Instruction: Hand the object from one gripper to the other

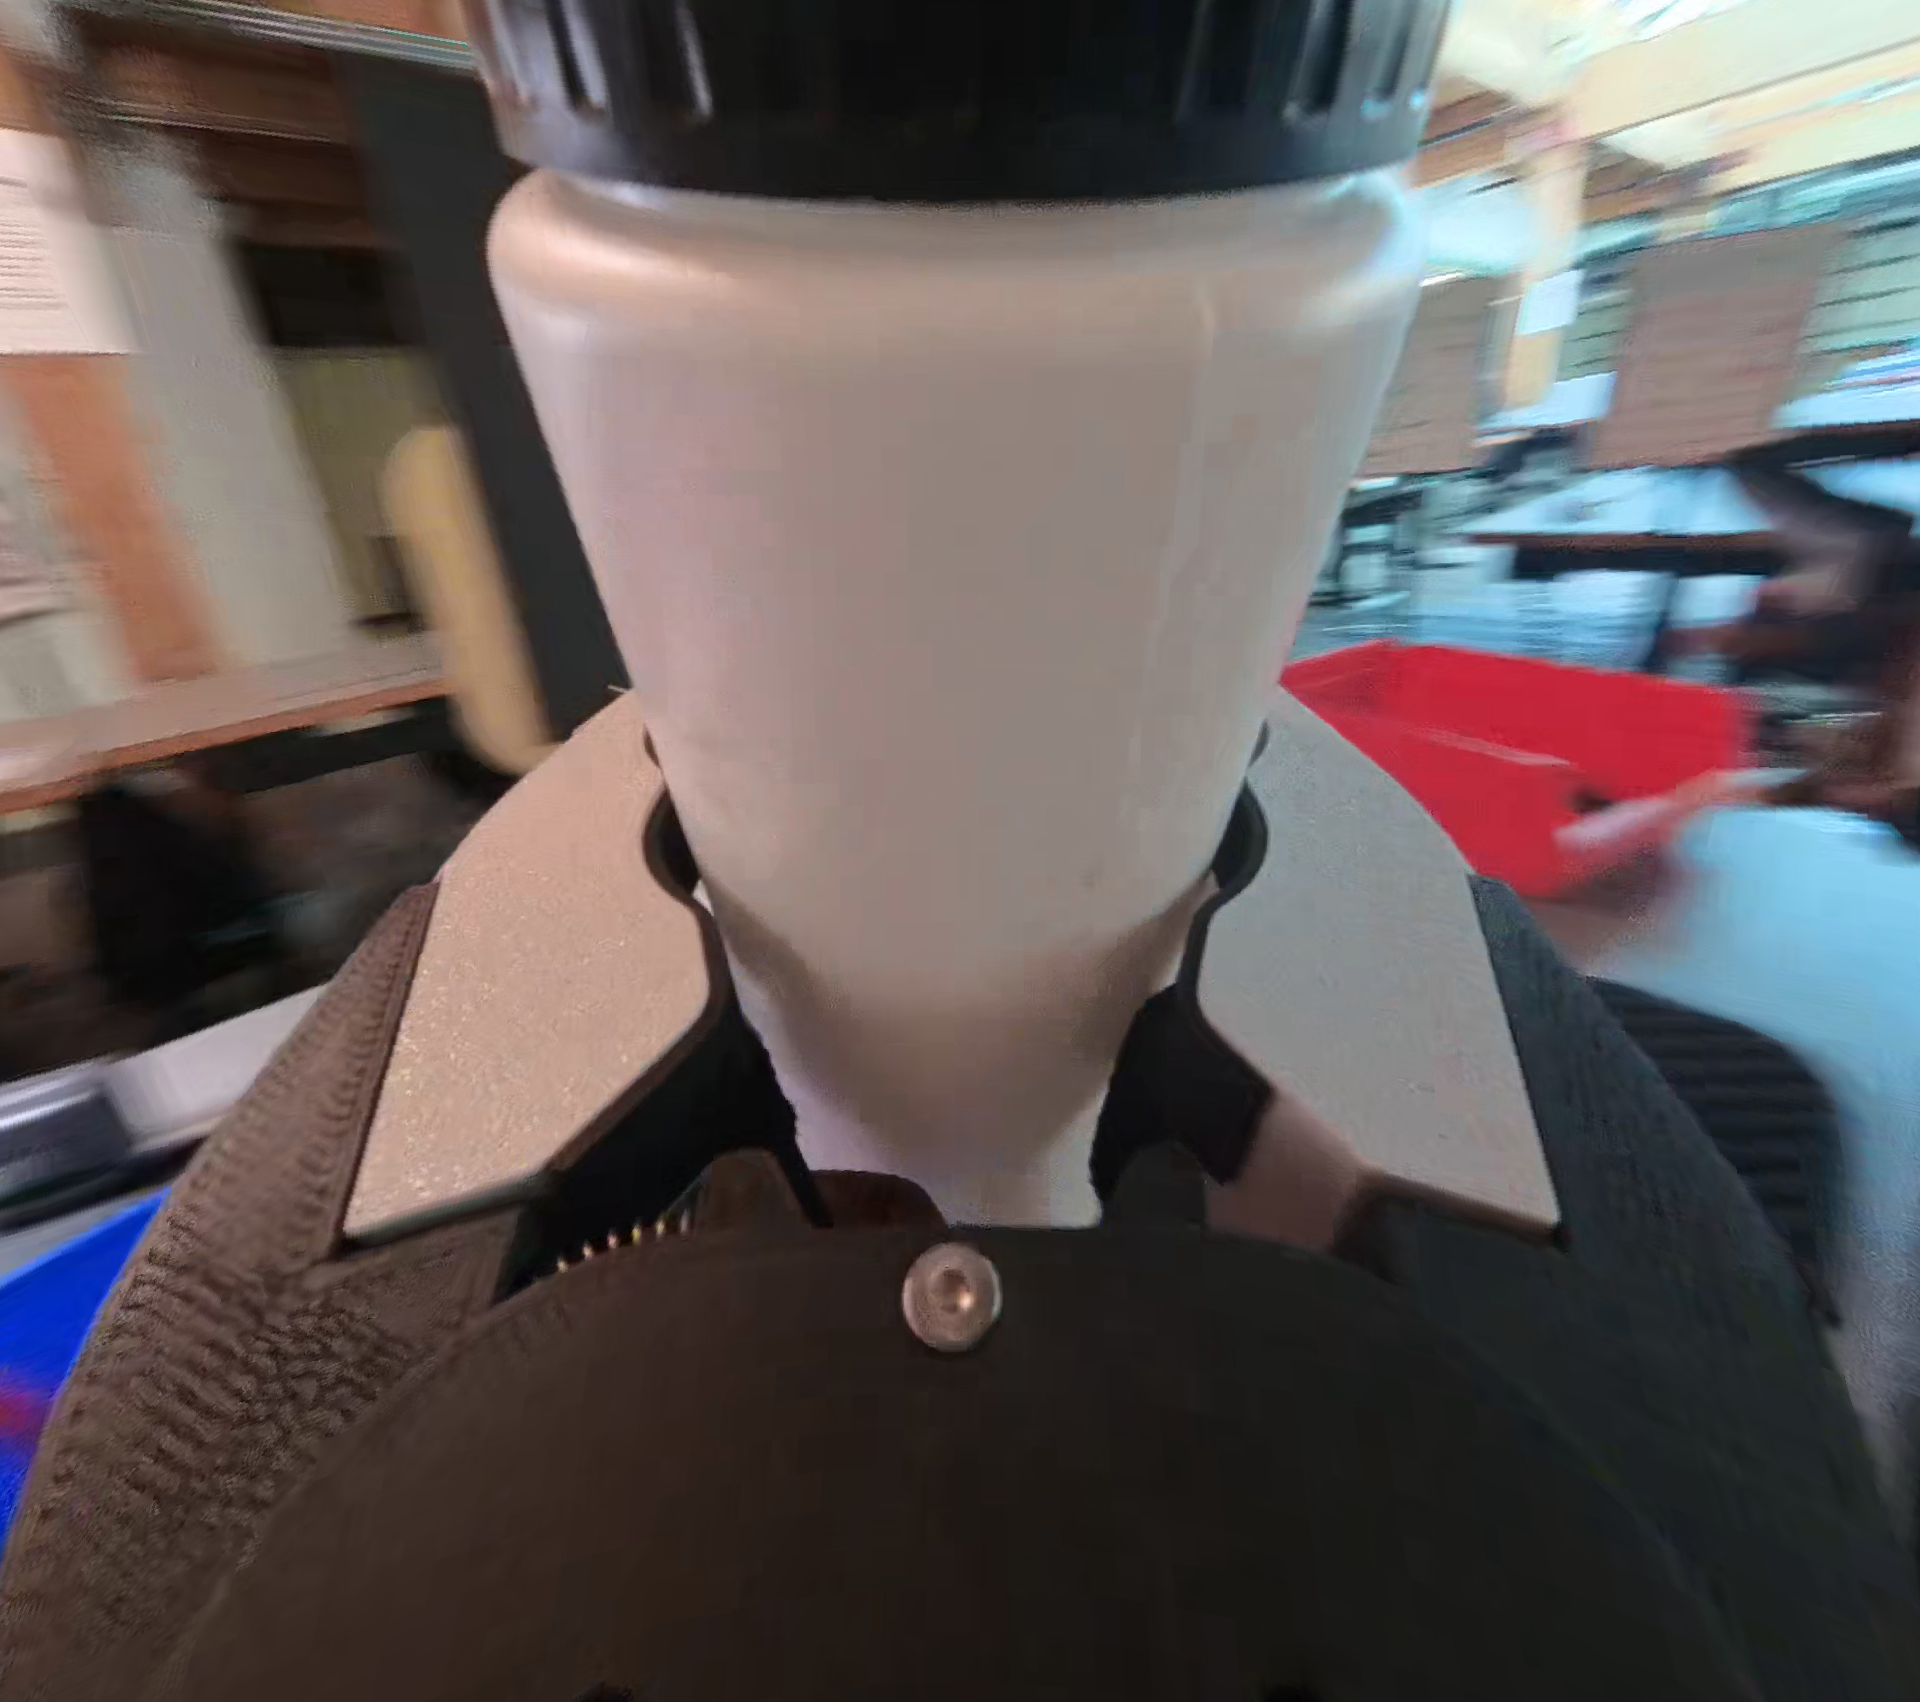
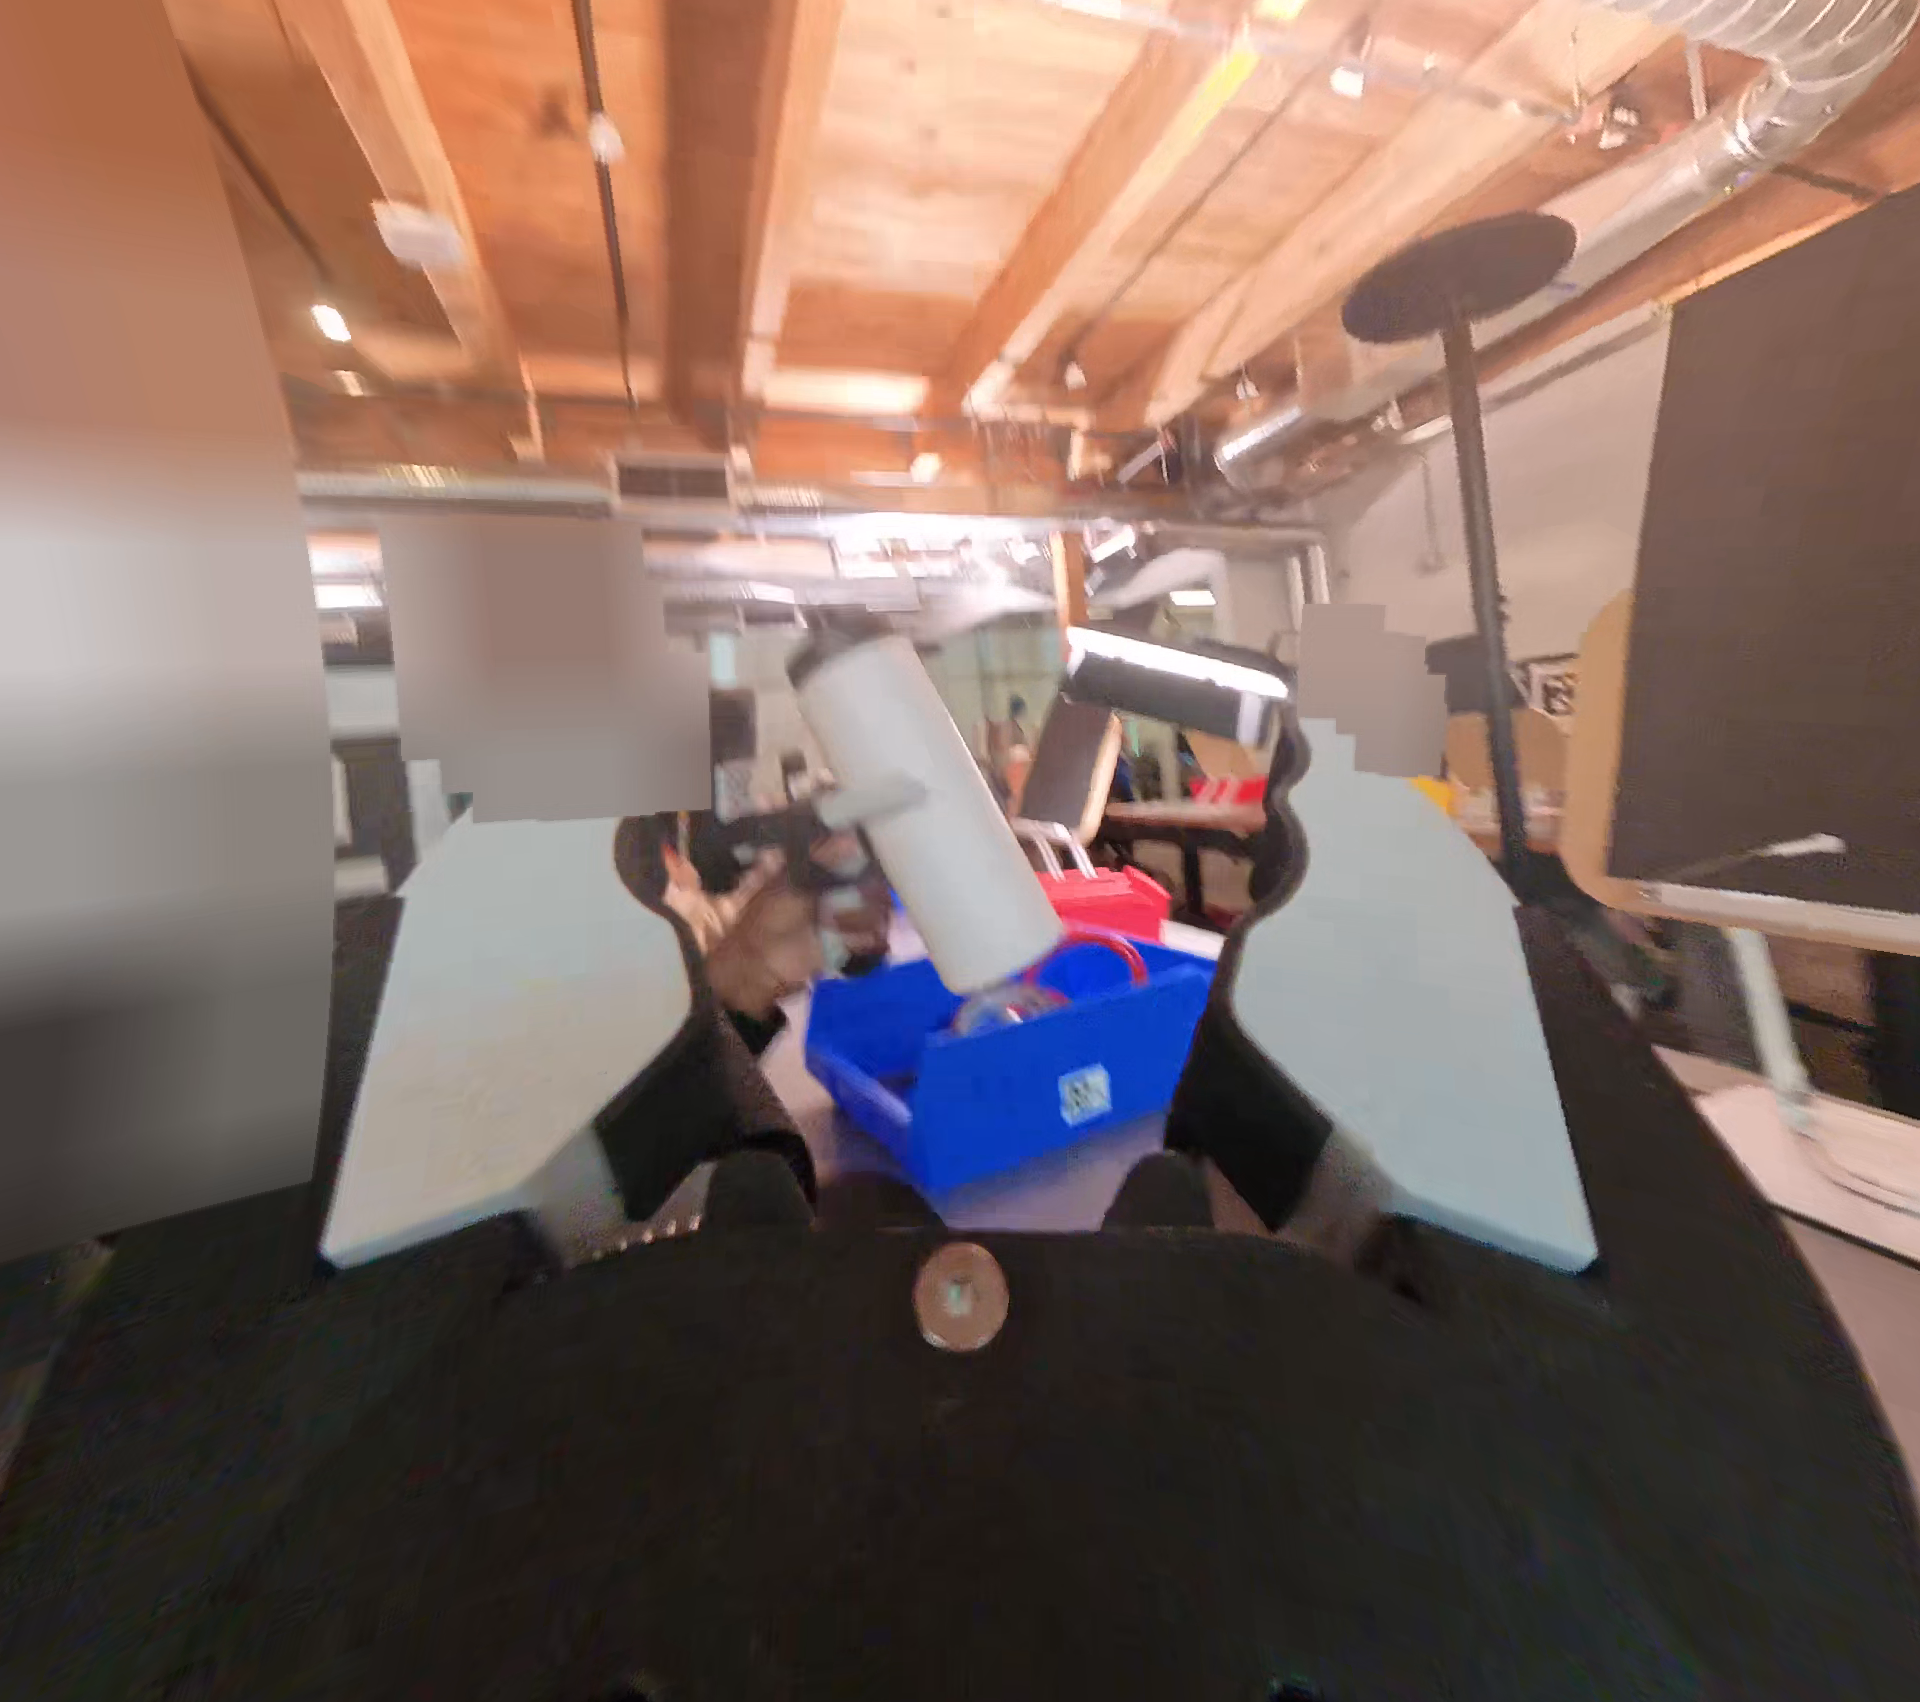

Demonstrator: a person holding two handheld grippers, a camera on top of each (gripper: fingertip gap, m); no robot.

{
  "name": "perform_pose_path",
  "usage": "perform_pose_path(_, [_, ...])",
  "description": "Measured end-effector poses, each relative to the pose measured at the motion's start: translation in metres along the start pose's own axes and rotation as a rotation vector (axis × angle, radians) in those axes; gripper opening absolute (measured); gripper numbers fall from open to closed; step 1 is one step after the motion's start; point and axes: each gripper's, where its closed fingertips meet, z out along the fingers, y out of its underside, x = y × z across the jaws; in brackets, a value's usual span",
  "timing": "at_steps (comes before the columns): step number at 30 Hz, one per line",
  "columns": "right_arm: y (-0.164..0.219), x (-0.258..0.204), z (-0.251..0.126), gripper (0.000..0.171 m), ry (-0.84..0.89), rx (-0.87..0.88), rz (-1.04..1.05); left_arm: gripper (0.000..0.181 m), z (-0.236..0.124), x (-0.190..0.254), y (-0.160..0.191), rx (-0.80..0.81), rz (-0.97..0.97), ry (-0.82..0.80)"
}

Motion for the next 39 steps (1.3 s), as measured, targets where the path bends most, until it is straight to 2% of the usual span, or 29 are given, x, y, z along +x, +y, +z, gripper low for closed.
perform_pose_path(5, [0.031,-0.001,-0.005,0.103,0.006,-0.247,-0.206,0.099,0.028,0.132,0.007,0.029,-0.235,0.536])
perform_pose_path(7, [0.048,-0.007,-0.008,0.103,-0.033,-0.366,-0.155,0.099,0.032,0.168,0.01,0.043,-0.311,0.699])
perform_pose_path(9, [0.064,-0.019,-0.008,0.113,-0.107,-0.456,-0.062,0.099,0.031,0.195,0.012,0.03,-0.368,0.84])
perform_pose_path(13, [0.094,-0.044,-0.008,0.122,-0.277,-0.59,0.149,0.098,0.027,0.223,0.024,-0.024,-0.418,0.99])
perform_pose_path(16, [0.115,-0.056,-0.005,0.116,-0.341,-0.651,0.254,0.099,0.028,0.23,0.034,-0.07,-0.398,1.005])
perform_pose_path(20, [0.142,-0.064,0.001,0.107,-0.372,-0.693,0.271,0.099,0.025,0.241,0.033,-0.068,-0.397,1.053])
perform_pose_path(21, [0.146,-0.066,0.002,0.104,-0.384,-0.691,0.275,0.099,0.025,0.244,0.033,-0.069,-0.394,1.061])
perform_pose_path(22, [0.15,-0.068,0.003,0.09,-0.391,-0.695,0.271,0.099,0.025,0.247,0.035,-0.079,-0.392,1.06])
perform_pose_path(24, [0.154,-0.064,0.004,0.088,-0.369,-0.695,0.242,0.099,0.031,0.245,0.035,-0.093,-0.408,1.017])
perform_pose_path(28, [0.14,-0.021,0.012,0.087,-0.08,-0.595,0.051,0.095,0.053,0.213,0.035,-0.027,-0.309,0.704])
perform_pose_path(32, [0.125,0.005,0.01,0.087,0.151,-0.55,-0.145,0.103,0.058,0.217,0.038,-0.076,-0.218,0.595])
perform_pose_path(35, [0.129,0.007,0.011,0.087,0.23,-0.577,-0.279,0.099,0.067,0.212,0.046,-0.104,-0.165,0.463])
perform_pose_path(36, [0.13,0.007,0.011,0.087,0.249,-0.596,-0.331,0.088,0.069,0.208,0.047,-0.098,-0.148,0.431])
perform_pose_path(39, [0.13,0.0,0.012,0.087,0.222,-0.619,-0.42,0.082,0.061,0.208,0.041,-0.066,-0.14,0.493])
